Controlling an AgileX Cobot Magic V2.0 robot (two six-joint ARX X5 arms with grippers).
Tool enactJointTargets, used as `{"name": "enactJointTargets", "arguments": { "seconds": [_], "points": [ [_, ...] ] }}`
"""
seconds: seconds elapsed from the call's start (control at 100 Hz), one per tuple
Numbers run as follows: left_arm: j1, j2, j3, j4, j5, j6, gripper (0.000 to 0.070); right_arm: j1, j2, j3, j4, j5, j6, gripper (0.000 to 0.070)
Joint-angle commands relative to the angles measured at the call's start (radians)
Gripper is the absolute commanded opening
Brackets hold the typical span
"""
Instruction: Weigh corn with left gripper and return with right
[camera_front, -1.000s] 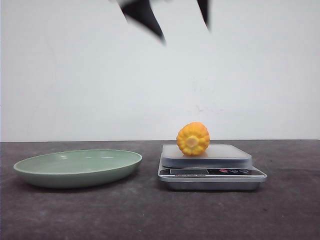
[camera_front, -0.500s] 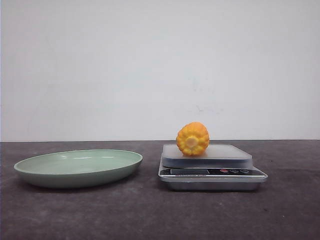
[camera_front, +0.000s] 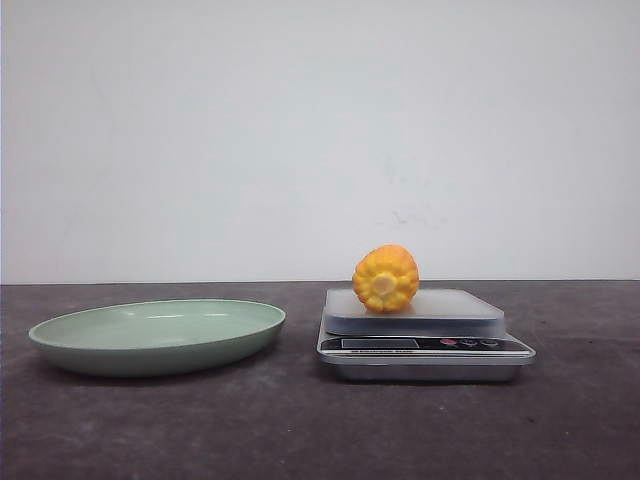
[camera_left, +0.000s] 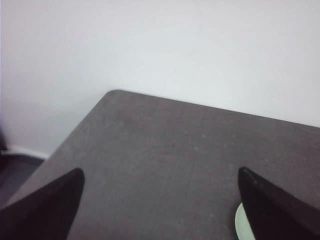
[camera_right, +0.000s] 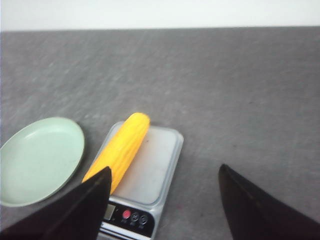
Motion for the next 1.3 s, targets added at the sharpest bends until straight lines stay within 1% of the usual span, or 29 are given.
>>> {"name": "enactJointTargets", "arguments": {
  "seconds": [0.0,0.06,0.22,0.24,0.33,0.43,0.49,0.59,0.78,0.9,1.05,1.13,1.16,1.19,1.25,1.29],
  "points": [
    [-0.003,-0.061,-0.068,-0.033,-0.004,-0.064,0.0592,0.024,0.026,0.021,0.029,0.000,-0.005,0.0426],
    [-0.003,-0.141,-0.151,-0.034,0.003,-0.094,0.0592,0.048,0.047,0.021,0.054,0.000,-0.005,0.0429],
    [0.005,-0.323,-0.343,-0.034,0.088,-0.172,0.0592,0.129,0.115,0.021,0.134,0.000,0.016,0.0433],
    [0.005,-0.340,-0.361,-0.034,0.096,-0.174,0.0592,0.140,0.127,0.021,0.146,0.001,0.020,0.0437],
    [0.006,-0.385,-0.433,-0.034,0.140,-0.175,0.0592,0.188,0.192,0.021,0.203,0.004,0.050,0.0496],
    [0.006,-0.392,-0.483,-0.034,0.202,-0.177,0.0592,0.238,0.283,0.025,0.259,0.009,0.082,0.0497],
    [0.006,-0.388,-0.506,-0.031,0.224,-0.177,0.0592,0.265,0.353,0.041,0.272,0.032,0.103,0.0497],
    [0.006,-0.381,-0.532,-0.030,0.227,-0.175,0.0592,0.303,0.486,0.097,0.265,0.074,0.106,0.0496],
    [0.006,-0.381,-0.540,-0.024,0.227,-0.156,0.0592,0.339,0.724,0.240,0.199,0.136,0.124,0.0496],
    [0.006,-0.381,-0.540,-0.024,0.227,-0.151,0.0592,0.339,0.830,0.291,0.180,0.139,0.157,0.0495],
    [0.006,-0.381,-0.540,-0.025,0.228,-0.141,0.0592,0.341,0.912,0.298,0.174,0.138,0.198,0.0493],
    [0.006,-0.381,-0.540,-0.025,0.227,-0.137,0.0592,0.345,0.937,0.298,0.161,0.140,0.205,0.0491],
    [0.006,-0.381,-0.540,-0.025,0.228,-0.135,0.0592,0.347,0.944,0.298,0.159,0.141,0.206,0.0484],
    [0.006,-0.381,-0.540,-0.025,0.227,-0.133,0.0592,0.348,0.948,0.298,0.154,0.142,0.206,0.0460],
    [0.006,-0.381,-0.540,-0.025,0.227,-0.125,0.0592,0.349,0.948,0.298,0.147,0.154,0.214,0.0389],
    [0.006,-0.381,-0.540,-0.025,0.227,-0.118,0.0592,0.354,0.948,0.298,0.148,0.159,0.220,0.0316]
  ]
}}
